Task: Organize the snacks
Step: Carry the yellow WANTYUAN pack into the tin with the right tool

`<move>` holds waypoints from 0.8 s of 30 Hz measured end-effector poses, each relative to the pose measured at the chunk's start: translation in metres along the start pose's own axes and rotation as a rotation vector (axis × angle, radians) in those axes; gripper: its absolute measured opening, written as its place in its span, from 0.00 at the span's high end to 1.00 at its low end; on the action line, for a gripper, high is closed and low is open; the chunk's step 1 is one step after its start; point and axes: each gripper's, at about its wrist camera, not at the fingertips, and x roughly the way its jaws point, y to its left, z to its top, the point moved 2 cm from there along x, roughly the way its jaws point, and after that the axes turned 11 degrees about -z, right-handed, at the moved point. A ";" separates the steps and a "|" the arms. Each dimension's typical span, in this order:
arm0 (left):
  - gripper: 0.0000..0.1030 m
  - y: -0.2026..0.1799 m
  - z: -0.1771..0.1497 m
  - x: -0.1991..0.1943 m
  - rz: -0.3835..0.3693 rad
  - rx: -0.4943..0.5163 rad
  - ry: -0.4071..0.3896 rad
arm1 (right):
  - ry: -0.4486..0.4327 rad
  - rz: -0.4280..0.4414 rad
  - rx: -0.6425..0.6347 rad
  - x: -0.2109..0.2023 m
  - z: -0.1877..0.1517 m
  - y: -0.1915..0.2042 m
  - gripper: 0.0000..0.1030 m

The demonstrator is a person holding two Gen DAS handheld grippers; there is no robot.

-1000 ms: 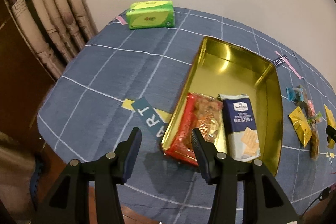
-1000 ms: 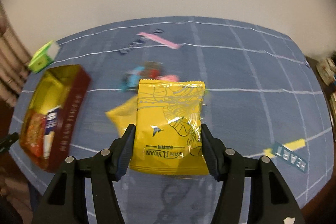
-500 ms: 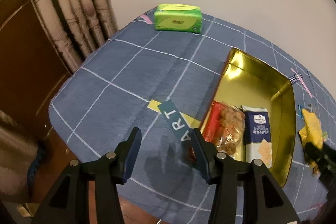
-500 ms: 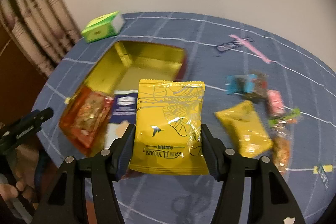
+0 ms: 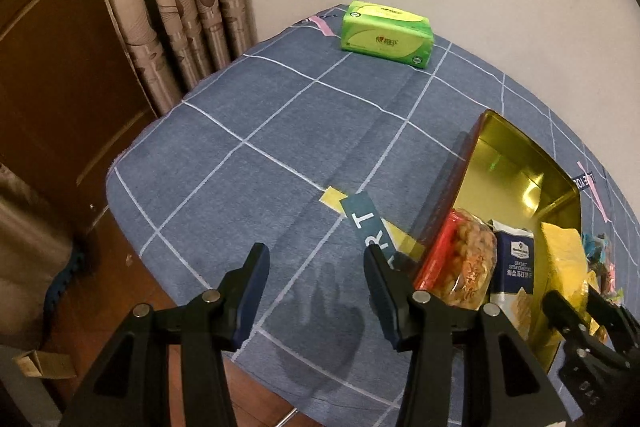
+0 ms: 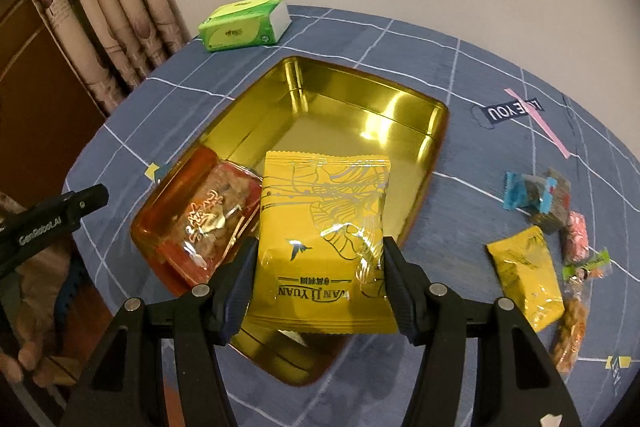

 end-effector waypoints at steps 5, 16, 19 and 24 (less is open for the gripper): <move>0.51 0.000 0.001 0.000 -0.007 0.000 -0.005 | 0.016 -0.006 -0.006 0.010 0.001 0.011 0.46; 0.51 0.002 0.001 0.001 -0.007 -0.017 -0.001 | 0.045 0.002 -0.041 0.023 0.000 0.023 0.45; 0.51 0.002 0.001 0.001 -0.007 -0.018 0.000 | 0.050 0.002 -0.045 0.027 -0.002 0.025 0.45; 0.51 0.002 0.001 0.002 -0.007 -0.017 0.003 | 0.069 0.015 -0.055 0.032 -0.004 0.027 0.42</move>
